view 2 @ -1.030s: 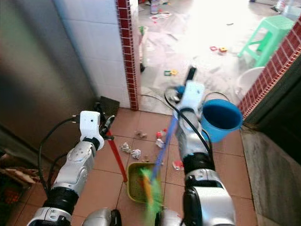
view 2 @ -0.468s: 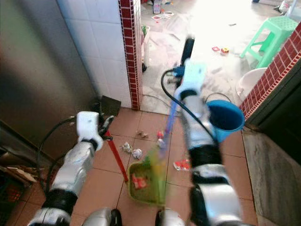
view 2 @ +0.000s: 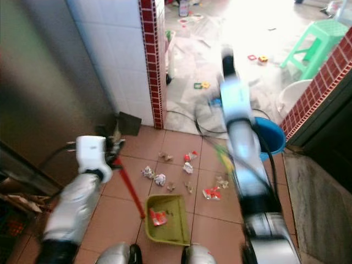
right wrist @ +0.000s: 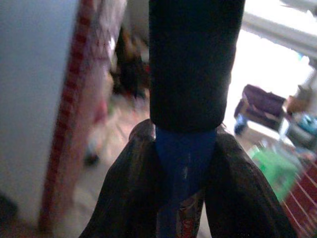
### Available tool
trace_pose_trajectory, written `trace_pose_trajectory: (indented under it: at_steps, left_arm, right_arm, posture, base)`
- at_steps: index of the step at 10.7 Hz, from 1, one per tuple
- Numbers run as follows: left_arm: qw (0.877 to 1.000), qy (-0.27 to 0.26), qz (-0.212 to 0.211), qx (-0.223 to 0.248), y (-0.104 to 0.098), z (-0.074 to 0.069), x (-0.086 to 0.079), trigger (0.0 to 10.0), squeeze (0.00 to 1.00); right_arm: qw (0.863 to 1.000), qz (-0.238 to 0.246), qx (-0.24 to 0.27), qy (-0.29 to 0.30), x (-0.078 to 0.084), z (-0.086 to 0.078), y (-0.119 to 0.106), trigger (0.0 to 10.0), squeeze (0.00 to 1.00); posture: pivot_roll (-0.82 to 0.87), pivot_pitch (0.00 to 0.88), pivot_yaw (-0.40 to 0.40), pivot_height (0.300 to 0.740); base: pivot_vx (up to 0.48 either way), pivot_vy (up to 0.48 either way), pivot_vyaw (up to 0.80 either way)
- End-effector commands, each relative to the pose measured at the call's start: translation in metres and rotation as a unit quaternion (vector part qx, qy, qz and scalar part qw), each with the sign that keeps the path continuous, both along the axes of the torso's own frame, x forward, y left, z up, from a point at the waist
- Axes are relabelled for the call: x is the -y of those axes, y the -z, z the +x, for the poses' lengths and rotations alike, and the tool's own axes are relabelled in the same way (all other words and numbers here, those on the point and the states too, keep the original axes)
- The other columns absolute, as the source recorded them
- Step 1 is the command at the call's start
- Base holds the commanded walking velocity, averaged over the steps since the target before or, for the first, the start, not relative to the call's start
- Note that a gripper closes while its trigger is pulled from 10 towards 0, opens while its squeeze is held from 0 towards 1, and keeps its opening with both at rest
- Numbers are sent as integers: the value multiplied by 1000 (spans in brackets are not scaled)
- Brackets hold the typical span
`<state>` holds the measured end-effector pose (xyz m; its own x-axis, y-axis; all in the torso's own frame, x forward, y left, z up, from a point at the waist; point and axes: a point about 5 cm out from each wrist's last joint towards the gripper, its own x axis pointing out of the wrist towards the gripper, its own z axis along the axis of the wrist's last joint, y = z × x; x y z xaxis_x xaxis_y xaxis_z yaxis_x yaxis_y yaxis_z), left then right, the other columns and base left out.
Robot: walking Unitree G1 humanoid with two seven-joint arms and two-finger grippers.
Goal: Sweep floor
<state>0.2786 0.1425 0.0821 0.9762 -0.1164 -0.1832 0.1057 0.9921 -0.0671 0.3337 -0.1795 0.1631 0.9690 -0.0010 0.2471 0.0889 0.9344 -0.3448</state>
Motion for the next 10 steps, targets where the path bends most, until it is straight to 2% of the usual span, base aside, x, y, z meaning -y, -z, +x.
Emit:
trace_pose_trajectory:
  at_steps: [1,2,3,4,7,8,10]
  left_arm:
    - [999,6,-9,31,-19,2,-1,10000,0]
    - [998,16,-24,56,-33,0,-1,10000,0]
    - [996,22,-26,78,-40,-1,-3,10000,0]
    - [996,6,-28,84,-44,-2,-11,10000,0]
    - [993,12,-49,107,-61,4,-4,10000,0]
    - [992,15,-55,111,-64,6,-2,10000,0]
    - [990,16,-72,124,-73,11,2,10000,0]
  right_arm:
    - [1000,-10,3,26,10,-1,0,10000,0]
    - [997,-44,-3,59,20,-5,7,10000,0]
    - [996,-45,-6,76,25,-6,10,10000,0]
    - [996,-28,-15,84,27,-5,13,10000,0]
    - [997,-29,-13,74,16,-2,14,10000,0]
    - [997,-28,-14,75,14,-1,14,10000,0]
    - [997,-22,-17,77,14,1,15,10000,0]
  posture:
    - [-99,37,21,740]
    - [-96,36,23,740]
    - [-91,36,26,740]
    - [-91,32,30,740]
    - [-92,23,31,740]
    - [-94,14,30,740]
    - [-101,9,25,740]
  base:
    - [0,0,0]
    - [0,0,0]
    - [0,0,0]
    - [0,0,-800]
    - [0,0,-717]
    - [0,0,0]
    - [0,0,-800]
